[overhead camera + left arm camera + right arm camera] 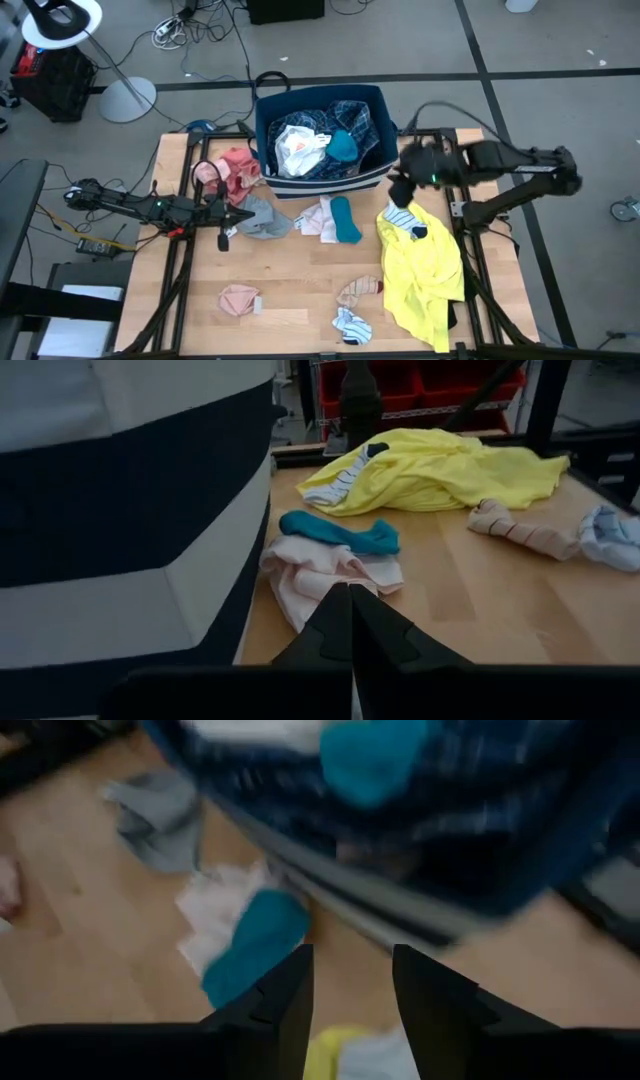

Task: Sort clothes
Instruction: Put the top white striped sock into the blue bin

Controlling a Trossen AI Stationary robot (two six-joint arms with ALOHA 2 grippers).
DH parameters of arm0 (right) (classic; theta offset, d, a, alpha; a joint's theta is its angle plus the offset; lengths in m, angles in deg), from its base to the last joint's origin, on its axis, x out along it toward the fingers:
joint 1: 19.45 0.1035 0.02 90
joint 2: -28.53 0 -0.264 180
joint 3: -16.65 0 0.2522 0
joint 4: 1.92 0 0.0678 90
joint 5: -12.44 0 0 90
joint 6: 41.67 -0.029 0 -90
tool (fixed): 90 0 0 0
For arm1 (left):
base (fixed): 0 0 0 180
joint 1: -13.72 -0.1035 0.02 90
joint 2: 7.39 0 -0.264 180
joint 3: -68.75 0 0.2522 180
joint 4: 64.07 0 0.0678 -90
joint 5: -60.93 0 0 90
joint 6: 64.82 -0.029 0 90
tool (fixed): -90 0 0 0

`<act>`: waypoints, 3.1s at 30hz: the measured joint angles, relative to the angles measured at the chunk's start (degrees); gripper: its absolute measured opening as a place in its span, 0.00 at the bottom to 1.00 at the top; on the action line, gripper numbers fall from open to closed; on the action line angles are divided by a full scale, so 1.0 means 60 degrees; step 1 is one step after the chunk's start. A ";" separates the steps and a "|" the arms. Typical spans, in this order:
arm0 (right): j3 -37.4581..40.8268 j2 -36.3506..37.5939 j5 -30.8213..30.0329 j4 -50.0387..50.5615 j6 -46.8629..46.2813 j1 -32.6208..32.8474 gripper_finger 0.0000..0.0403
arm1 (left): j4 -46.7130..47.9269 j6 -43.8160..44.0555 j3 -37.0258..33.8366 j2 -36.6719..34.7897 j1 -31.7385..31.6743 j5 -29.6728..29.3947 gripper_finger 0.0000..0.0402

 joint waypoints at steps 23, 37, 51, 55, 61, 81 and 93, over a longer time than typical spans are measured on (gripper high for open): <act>0.4596 -0.0285 0.0390 0.1757 -1.0468 0.5801 0.30 | -0.0477 -0.0053 -0.0004 0.0004 -0.0007 0.0048 0.00; 0.7227 -0.0294 0.0085 -0.1227 -1.1374 0.5582 0.31 | -0.0476 -0.0481 -0.0004 0.0004 -0.0007 0.0054 0.00; 0.6105 -0.0294 -0.0561 -0.0537 -0.9446 0.4715 0.01 | -0.0363 -0.0481 -0.0007 0.0000 -0.0007 0.0019 0.00; 0.4839 -0.0290 -0.1112 0.0772 -0.9049 0.4585 0.01 | -0.0325 -0.0749 -0.0007 0.0000 -0.0007 0.0014 0.00; 0.2741 -0.0290 -0.2105 0.2314 -0.7921 0.4281 0.00 | -0.0331 -0.0761 -0.0007 0.0000 -0.0008 0.0014 0.00; -0.0865 -0.0389 -0.2000 -0.5140 0.4476 -0.0328 0.00 | -0.0619 -0.0736 -0.0013 0.0000 -0.0010 0.0009 0.00; -0.0861 -0.1710 0.0736 -0.6949 0.5273 -0.2944 0.01 | -0.0612 -0.1003 -0.0015 0.0004 -0.0010 0.0007 0.00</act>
